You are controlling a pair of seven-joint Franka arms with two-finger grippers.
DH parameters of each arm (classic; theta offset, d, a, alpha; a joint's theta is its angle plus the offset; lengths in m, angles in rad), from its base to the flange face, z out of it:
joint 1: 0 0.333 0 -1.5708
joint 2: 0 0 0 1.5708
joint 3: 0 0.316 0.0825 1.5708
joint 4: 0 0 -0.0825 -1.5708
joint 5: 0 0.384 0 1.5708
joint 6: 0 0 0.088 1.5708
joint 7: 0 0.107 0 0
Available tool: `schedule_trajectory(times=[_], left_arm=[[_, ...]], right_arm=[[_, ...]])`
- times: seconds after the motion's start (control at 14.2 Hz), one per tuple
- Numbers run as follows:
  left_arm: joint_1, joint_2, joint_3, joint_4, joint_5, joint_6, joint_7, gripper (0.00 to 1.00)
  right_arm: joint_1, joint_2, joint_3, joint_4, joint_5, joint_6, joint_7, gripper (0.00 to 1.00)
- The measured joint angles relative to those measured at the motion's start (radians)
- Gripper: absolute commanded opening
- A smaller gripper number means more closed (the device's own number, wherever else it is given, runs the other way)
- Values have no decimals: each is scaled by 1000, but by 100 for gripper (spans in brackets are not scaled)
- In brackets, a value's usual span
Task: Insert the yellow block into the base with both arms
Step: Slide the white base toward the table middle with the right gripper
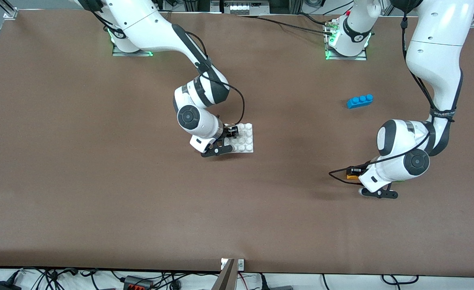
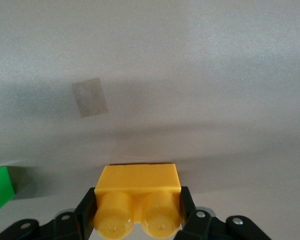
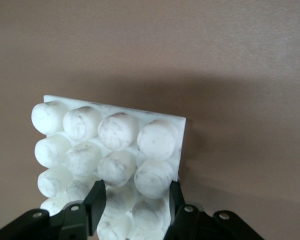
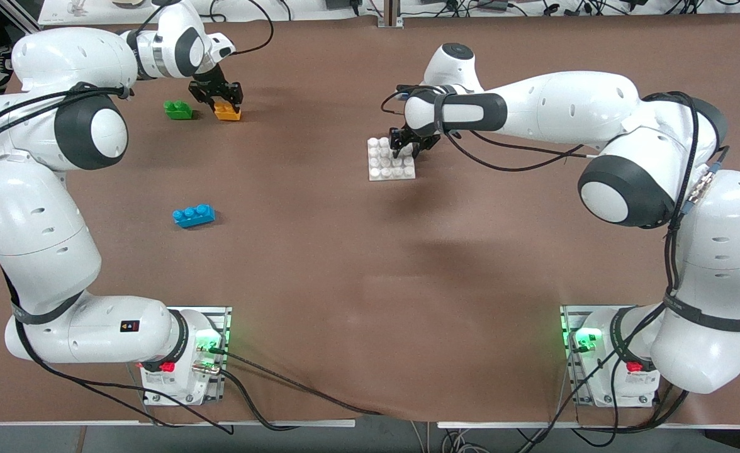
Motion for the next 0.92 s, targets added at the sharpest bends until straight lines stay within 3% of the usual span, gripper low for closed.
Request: schedule_trajectory(times=[0.49, 0.92], left_arm=[[0, -25, -13, 1, -25, -11, 31, 61], [0, -111, -48, 1, -140, -175, 136, 61]], right_arm=[[14, 14, 0, 22, 0, 1, 85, 58], [31, 24, 0, 37, 0, 8, 91, 58]])
